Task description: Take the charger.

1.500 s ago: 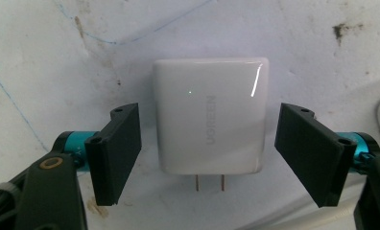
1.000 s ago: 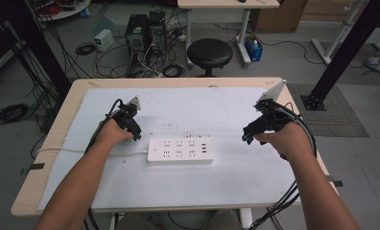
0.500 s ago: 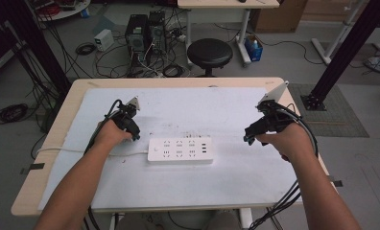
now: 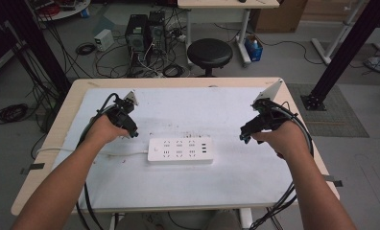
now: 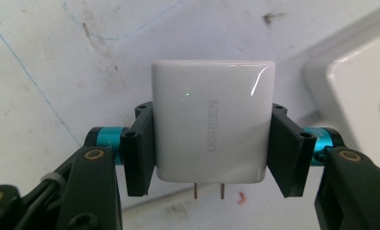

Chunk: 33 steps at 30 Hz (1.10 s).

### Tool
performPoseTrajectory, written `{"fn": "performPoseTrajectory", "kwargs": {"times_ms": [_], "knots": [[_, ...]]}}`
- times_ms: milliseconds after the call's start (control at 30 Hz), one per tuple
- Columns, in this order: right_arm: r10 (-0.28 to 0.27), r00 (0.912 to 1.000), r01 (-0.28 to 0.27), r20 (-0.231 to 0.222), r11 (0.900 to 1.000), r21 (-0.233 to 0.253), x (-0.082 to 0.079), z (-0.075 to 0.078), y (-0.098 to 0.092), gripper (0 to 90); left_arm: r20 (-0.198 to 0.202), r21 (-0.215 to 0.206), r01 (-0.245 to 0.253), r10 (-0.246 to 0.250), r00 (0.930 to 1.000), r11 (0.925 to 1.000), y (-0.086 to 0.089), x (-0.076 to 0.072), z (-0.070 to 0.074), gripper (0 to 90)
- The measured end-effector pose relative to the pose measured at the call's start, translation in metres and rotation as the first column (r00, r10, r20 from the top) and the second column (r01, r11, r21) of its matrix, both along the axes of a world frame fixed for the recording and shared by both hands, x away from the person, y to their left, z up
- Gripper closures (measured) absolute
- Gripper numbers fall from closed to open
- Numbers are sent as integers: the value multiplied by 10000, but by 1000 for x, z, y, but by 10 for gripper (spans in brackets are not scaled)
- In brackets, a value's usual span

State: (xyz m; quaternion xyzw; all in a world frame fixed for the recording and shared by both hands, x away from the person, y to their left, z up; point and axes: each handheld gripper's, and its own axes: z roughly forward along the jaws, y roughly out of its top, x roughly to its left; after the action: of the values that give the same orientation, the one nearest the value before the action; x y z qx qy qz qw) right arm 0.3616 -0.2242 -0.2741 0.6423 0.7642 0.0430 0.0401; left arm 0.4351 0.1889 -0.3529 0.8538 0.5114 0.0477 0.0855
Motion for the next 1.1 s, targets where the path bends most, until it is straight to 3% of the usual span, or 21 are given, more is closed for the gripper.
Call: {"fn": "performPoseTrajectory", "kwargs": {"times_ms": [167,233,333,500,600,767,1000,1100], "knots": [[-3,10000,3,-36,10000,-23,-1,0,6,68,208,195,173,-177,9996,9997,1,-13,24,426],[87,10000,-88,-12,10000,-42,-1,0,6,68,261,425,450,-461,9986,9981,1,-19,33,425],[126,9999,-126,7,9999,4,-2,1,8,68,381,236,506,-515,9979,9984,3,-30,46,425],[98,9999,-98,-37,9999,45,-3,1,11,68,552,337,671,-689,9961,9972,7,-46,65,425],[132,9999,-132,36,9999,52,-5,2,14,68,579,486,956,-983,9935,9942,5,-57,72,425],[268,9996,-268,27,9996,48,-7,1,16,68,651,306,1120,-1138,9914,9932,2,-72,84,425],[235,9997,-235,45,9997,29,-10,6,16,68,571,380,1556,-1576,9858,9871,0,-89,97,425],[212,9998,-212,24,9998,40,-11,6,17,68,688,337,1463,-1484,9865,9887,1,-91,98,425]]}}
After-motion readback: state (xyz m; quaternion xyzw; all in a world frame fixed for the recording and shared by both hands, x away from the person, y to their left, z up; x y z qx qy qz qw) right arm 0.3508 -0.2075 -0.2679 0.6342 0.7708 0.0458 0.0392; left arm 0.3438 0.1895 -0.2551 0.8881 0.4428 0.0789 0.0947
